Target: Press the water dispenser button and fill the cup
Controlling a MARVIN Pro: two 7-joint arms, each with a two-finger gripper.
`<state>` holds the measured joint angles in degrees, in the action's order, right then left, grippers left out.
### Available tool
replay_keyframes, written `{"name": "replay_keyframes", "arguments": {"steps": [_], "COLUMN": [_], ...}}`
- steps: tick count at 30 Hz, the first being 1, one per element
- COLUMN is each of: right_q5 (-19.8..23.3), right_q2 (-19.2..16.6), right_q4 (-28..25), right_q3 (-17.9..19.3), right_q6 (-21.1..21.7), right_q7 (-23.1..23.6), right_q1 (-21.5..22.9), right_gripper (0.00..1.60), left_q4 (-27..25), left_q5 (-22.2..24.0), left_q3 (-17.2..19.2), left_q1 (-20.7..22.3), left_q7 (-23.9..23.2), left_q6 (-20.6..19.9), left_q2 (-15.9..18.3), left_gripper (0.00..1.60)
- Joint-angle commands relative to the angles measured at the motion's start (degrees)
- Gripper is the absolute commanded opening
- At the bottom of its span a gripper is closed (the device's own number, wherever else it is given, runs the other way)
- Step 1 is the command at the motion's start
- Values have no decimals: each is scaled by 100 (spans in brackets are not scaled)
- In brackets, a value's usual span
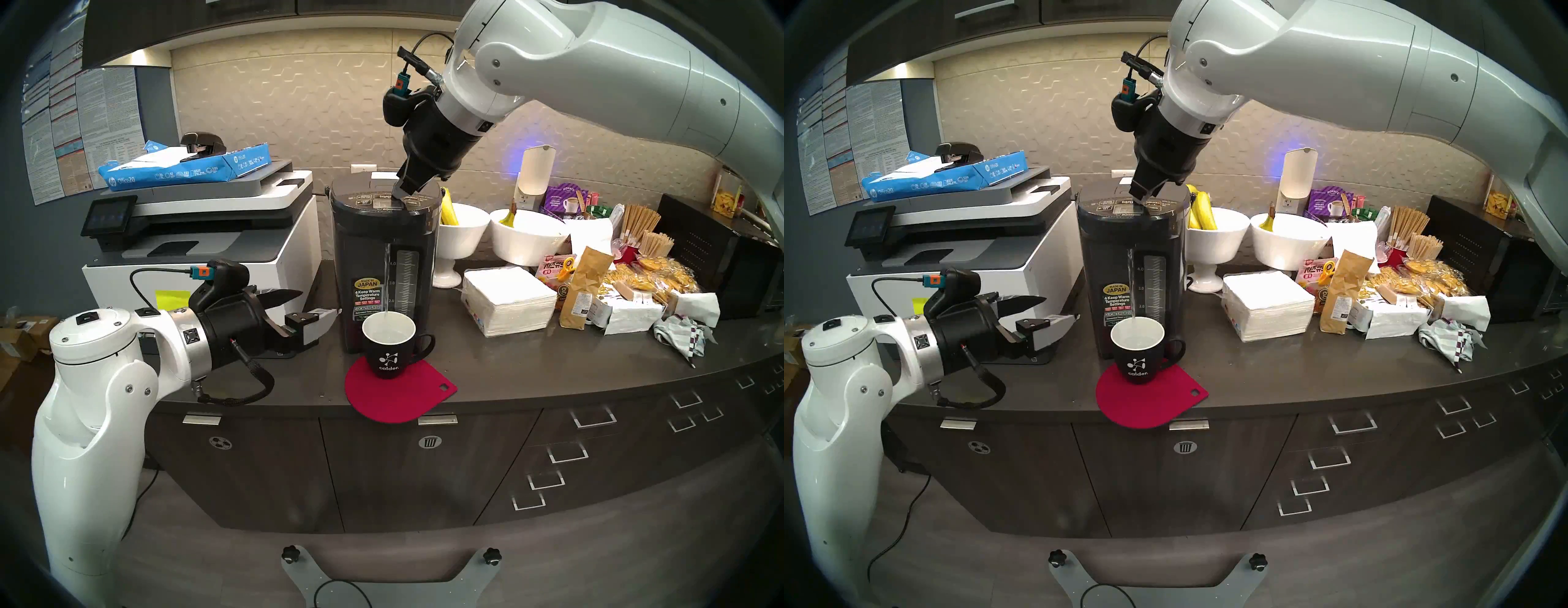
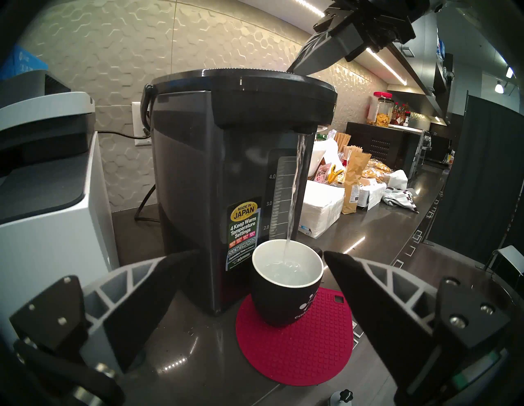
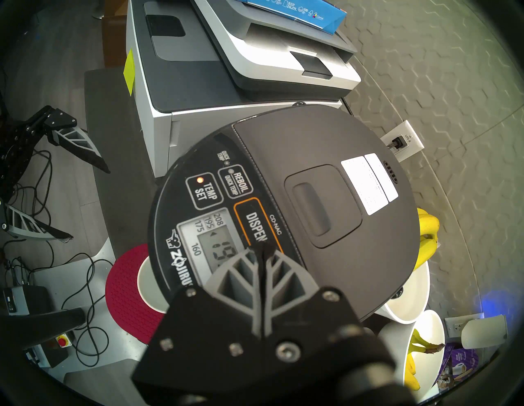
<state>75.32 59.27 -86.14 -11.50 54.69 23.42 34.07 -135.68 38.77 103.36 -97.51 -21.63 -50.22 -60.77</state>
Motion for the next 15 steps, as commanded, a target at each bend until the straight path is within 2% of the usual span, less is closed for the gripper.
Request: {"name": "replay_keyframes", "arguments": {"steps": [1,15], "right_q5": [25,26], "right_q2": [48,48], "right_q4": [-34,-34], "right_q3": [-193,-193], "right_q6": [31,31], "right_q7": [64,64], "right_q1": [-200,-200], "right_gripper": [0,0], "left_q4": [-60,-60], "left_q5": [1,1], "left_q3": [1,1], "left_q1": [4,4], "left_q7": [-3,-3], "left_q6": [2,2], "left_q2": [2,2], "left_gripper": [160,160]}}
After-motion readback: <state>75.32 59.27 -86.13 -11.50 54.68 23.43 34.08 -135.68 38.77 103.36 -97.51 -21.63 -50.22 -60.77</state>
